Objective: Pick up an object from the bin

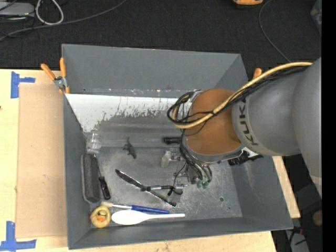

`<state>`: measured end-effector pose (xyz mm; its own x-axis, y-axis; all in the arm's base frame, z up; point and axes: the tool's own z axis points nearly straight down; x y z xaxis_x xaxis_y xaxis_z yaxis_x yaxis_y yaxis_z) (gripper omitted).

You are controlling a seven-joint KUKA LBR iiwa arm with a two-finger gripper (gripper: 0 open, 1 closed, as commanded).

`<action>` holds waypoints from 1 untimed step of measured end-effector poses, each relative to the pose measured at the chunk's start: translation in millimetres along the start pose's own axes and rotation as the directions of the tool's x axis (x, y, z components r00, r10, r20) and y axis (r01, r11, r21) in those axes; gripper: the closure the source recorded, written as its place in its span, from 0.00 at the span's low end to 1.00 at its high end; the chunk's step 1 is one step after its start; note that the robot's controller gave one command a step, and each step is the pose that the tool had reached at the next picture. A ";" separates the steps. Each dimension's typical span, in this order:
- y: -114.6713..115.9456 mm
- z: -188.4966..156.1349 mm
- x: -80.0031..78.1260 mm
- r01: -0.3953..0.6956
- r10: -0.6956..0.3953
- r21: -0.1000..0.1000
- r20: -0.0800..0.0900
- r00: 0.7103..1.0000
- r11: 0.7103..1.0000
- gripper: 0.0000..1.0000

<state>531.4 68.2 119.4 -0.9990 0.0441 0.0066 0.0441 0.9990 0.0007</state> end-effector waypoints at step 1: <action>-5.8 51.8 -11.6 0.029 -0.029 -0.001 0.012 1.000 1.000 0.00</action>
Offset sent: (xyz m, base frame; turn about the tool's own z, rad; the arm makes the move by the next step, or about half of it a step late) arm -0.0060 -0.0061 -0.0494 0.0879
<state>542.4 62.0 67.6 -0.9999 0.0153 -0.0058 0.0153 0.9999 0.0020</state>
